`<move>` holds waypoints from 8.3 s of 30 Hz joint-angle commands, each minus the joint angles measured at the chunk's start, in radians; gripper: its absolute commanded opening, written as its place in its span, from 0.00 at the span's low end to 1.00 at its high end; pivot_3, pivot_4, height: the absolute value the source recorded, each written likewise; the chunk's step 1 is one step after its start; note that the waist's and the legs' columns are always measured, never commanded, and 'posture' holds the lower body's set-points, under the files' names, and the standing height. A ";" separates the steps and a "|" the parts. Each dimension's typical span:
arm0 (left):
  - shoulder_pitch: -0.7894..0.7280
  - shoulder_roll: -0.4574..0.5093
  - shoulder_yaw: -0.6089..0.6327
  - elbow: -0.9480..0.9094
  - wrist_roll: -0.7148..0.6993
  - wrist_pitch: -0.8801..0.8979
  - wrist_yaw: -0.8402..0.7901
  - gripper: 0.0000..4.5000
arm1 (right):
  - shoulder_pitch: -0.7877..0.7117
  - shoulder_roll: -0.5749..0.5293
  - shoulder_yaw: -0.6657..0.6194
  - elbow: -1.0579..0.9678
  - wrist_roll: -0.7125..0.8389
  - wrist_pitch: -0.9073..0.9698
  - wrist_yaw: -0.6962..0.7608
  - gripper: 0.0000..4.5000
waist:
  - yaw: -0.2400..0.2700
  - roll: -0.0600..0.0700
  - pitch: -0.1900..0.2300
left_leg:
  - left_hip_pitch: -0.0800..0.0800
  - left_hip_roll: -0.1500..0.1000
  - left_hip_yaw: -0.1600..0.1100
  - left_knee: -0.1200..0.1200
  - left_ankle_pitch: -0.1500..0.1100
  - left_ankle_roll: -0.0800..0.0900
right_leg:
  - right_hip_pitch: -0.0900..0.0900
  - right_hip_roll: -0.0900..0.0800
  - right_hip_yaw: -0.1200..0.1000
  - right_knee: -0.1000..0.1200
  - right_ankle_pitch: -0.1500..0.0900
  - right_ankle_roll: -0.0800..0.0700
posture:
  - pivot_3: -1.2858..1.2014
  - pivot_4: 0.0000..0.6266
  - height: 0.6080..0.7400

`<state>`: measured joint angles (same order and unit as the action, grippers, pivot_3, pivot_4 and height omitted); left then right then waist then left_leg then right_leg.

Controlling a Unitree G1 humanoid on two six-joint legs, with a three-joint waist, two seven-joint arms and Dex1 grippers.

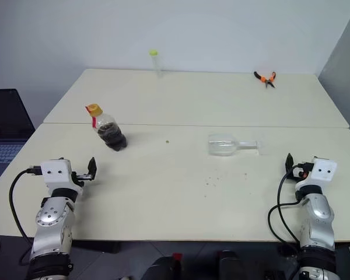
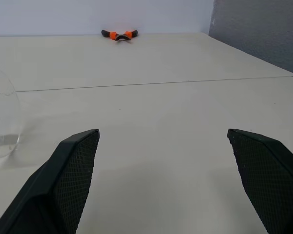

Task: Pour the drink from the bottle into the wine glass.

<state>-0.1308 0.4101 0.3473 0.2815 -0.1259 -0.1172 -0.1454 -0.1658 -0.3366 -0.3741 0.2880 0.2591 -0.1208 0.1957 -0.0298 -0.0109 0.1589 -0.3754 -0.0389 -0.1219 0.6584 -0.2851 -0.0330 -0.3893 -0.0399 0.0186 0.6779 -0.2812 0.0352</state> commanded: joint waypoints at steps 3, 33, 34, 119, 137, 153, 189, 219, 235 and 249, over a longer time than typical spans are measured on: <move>-0.008 0.004 0.001 -0.015 0.002 -0.034 -0.002 0.99 | 0.005 -0.013 -0.018 -0.044 0.009 -0.007 0.001 1.00 | 0.000 0.000 0.000 | 0.000 0.000 0.000 0.000 0.000 0.000 | 0.000 0.000 0.000 0.000 0.000 0.000 | 0.52 0.24 1.00; -0.144 0.088 -0.074 0.064 -0.089 0.058 -0.288 0.99 | 0.075 -0.356 0.299 -0.934 0.410 0.607 0.481 1.00 | 0.003 -0.002 0.005 | -0.003 0.000 -0.005 0.001 0.000 0.000 | 0.001 0.000 -0.003 -0.003 0.000 0.000 | 0.52 0.24 1.00; -0.153 0.088 -0.077 0.076 -0.091 0.058 -0.301 0.99 | 0.065 -0.354 0.305 -0.933 0.410 0.612 0.482 1.00 | 0.004 -0.002 0.005 | -0.004 0.000 -0.005 0.001 0.000 0.000 | 0.000 0.000 -0.004 -0.003 0.000 0.000 | 0.52 0.24 1.00; -0.330 -0.090 -0.637 -0.211 -0.097 0.274 -0.896 0.43 | -0.252 -0.300 0.408 -1.010 0.512 0.981 0.284 0.92 | 0.003 -0.004 0.008 | -0.006 -0.001 -0.006 0.002 0.000 0.000 | -0.001 -0.001 -0.004 -0.005 0.000 0.001 | 0.52 0.24 1.00; -0.335 -0.076 -0.650 -0.225 -0.097 0.273 -0.928 0.33 | -0.331 -0.398 0.499 -0.848 0.349 0.836 0.536 0.27 | 0.002 -0.004 0.008 | -0.006 -0.001 -0.006 0.002 0.000 0.000 | -0.001 -0.001 -0.005 -0.005 0.000 0.001 | 0.52 0.24 1.00; -0.313 -0.050 -0.658 -0.256 -0.091 0.273 -0.939 0.25 | -0.546 -0.472 0.579 -0.555 0.298 0.661 0.964 0.44 | 0.003 -0.002 0.010 | -0.006 -0.001 -0.005 0.003 0.001 -0.002 | -0.001 -0.005 -0.004 -0.005 0.000 0.001 | 0.52 0.24 1.00; -0.358 -0.083 -0.642 -0.131 -0.045 0.198 -0.879 0.23 | -0.130 -0.151 0.474 -1.090 0.345 0.978 0.110 0.69 | 0.003 -0.001 0.011 | -0.007 -0.002 -0.007 0.002 0.000 0.000 | -0.001 -0.001 -0.004 -0.005 -0.001 0.001 | 0.52 0.24 1.00; -0.312 -0.078 -0.678 -0.191 -0.032 0.193 -0.902 0.21 | -0.593 -0.477 0.727 -0.359 0.062 0.459 1.025 0.28 | 0.000 -0.001 0.011 | -0.004 -0.001 -0.005 0.003 0.000 -0.001 | 0.001 -0.001 -0.005 -0.005 0.000 0.001 | 0.52 0.24 1.00; -0.305 -0.063 -0.662 -0.177 -0.033 0.194 -0.901 0.21 | -0.308 -0.366 0.317 -0.951 0.440 0.886 0.576 0.83 | 0.005 -0.001 0.011 | -0.007 -0.002 -0.007 0.003 0.001 -0.002 | 0.000 -0.007 -0.004 -0.005 0.000 0.001 | 0.52 0.24 1.00; -0.315 -0.064 -0.662 -0.154 -0.029 0.187 -0.902 0.21 | -0.246 -0.224 0.539 -0.993 0.144 0.792 0.300 0.83 | 0.002 -0.001 0.011 | -0.006 -0.002 -0.006 0.002 0.002 -0.003 | 0.000 -0.004 -0.005 -0.005 -0.001 0.002 | 0.52 0.24 1.00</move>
<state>-0.4405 0.3404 -0.3183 0.1280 -0.1578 0.0780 -1.0417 -0.4148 -0.5466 0.1627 -0.6918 0.4385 0.7087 0.4943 -0.0280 -0.0114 0.1697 -0.3813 -0.0409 -0.1280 0.6608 -0.2835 -0.0357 -0.3895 -0.0439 0.0138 0.6730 -0.2818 0.0368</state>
